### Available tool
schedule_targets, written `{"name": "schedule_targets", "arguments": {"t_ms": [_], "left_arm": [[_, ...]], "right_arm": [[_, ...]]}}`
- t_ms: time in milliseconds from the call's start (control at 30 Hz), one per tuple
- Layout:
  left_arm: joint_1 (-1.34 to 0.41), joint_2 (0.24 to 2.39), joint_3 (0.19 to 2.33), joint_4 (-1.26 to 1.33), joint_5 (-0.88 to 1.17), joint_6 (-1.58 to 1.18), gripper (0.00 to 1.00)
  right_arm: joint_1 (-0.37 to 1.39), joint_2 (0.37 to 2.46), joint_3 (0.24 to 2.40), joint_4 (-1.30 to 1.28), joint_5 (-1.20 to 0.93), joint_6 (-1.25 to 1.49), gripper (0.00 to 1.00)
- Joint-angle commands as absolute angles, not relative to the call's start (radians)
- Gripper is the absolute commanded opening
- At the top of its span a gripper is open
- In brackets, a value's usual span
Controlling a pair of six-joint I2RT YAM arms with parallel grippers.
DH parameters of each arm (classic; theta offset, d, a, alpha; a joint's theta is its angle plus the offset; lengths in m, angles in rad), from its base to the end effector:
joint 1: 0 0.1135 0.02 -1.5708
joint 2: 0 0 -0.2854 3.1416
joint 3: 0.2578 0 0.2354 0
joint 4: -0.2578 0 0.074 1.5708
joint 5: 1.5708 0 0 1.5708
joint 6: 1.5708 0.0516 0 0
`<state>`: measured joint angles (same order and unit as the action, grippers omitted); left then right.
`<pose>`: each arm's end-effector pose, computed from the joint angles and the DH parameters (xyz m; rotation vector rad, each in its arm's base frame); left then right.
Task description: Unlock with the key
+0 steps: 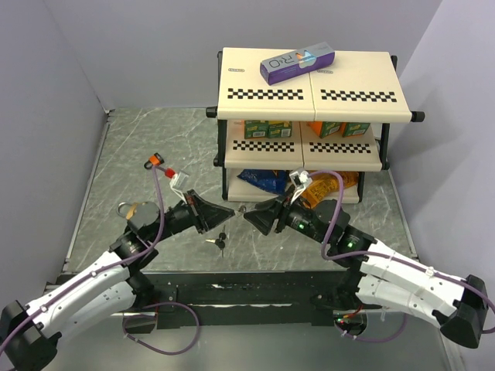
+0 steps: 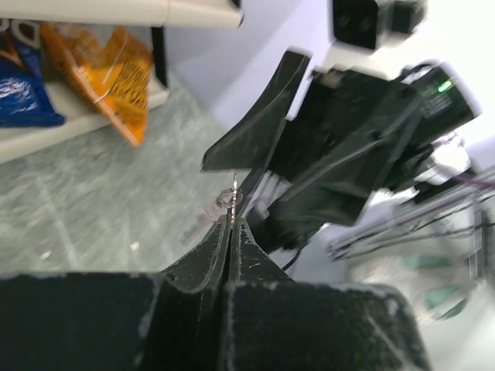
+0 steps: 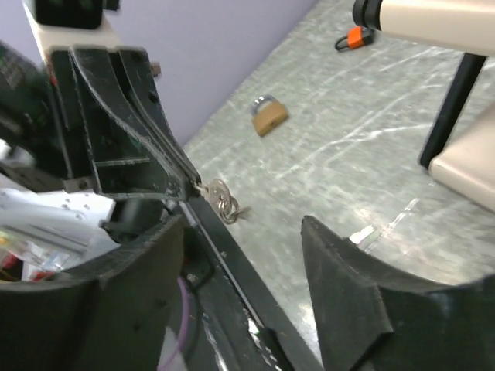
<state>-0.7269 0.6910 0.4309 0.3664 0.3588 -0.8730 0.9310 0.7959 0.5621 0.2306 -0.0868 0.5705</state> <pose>0.1053 -0.1179 0.3078 0.2110 1.6654 -1.5210 0.1045 0.1479 0.3227 -0.3805 1.6740 1.2208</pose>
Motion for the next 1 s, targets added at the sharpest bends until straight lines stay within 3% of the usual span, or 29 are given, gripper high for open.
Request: {"name": "schedule_targets", "arguments": {"t_ms": [0,167,500,967], "left_arm": [[-0.726,0.721,0.532,0.174,0.460,-0.715,0.01],[-0.724,0.796,0.635,0.003,0.574,-0.536,0.01],[-0.721,0.795,0.650,0.015,0.776,-0.425,0.01],[-0.716,0.773,0.637,0.025,0.779,-0.416,0.01]], "right_arm": [[0.931,0.741,0.629,0.149,-0.107,0.459,0.74],[0.931,0.704,0.637,0.078,-0.195,0.388,0.77],[0.933,0.749,0.638,0.089,-0.365,0.318,0.66],[0.937,0.792,0.629,0.140,-0.457,0.330,0.53]]}}
